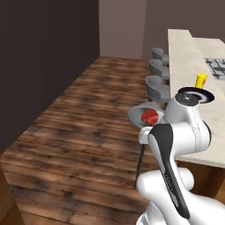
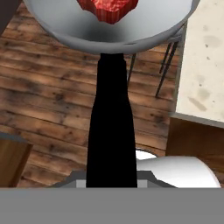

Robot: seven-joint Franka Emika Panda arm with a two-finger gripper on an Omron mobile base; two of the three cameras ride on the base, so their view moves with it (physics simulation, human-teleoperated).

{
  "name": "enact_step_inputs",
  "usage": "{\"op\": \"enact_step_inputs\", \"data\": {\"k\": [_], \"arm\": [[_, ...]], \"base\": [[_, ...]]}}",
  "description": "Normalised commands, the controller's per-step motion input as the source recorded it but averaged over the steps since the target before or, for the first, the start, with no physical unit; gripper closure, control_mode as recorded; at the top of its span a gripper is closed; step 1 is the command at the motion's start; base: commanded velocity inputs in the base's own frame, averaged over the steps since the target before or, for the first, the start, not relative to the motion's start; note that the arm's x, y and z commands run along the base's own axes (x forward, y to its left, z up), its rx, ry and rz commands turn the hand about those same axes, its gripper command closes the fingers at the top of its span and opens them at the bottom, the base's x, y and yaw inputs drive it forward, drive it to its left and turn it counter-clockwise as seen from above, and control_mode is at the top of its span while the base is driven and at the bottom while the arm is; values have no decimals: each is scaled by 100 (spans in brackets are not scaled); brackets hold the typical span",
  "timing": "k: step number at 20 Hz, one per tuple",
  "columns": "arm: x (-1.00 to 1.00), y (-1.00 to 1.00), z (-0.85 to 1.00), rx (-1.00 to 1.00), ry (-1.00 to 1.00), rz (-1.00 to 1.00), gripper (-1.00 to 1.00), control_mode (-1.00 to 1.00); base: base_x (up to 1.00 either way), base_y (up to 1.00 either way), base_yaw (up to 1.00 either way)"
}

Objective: Pick up the pan with the steak in it and place it on the dining table. Then place the steak on the plate.

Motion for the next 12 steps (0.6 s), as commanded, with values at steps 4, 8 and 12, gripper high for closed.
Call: {"op": "enact_step_inputs", "data": {"k": [4, 8, 12], "arm": [[0, 0, 0, 0, 0, 0, 100, 100], [0, 0, 0, 0, 0, 0, 100, 100], [0, 0, 0, 0, 0, 0, 100, 100]], "base": [[48, 33, -10], [32, 30, -12], [1, 37, -18]]}}
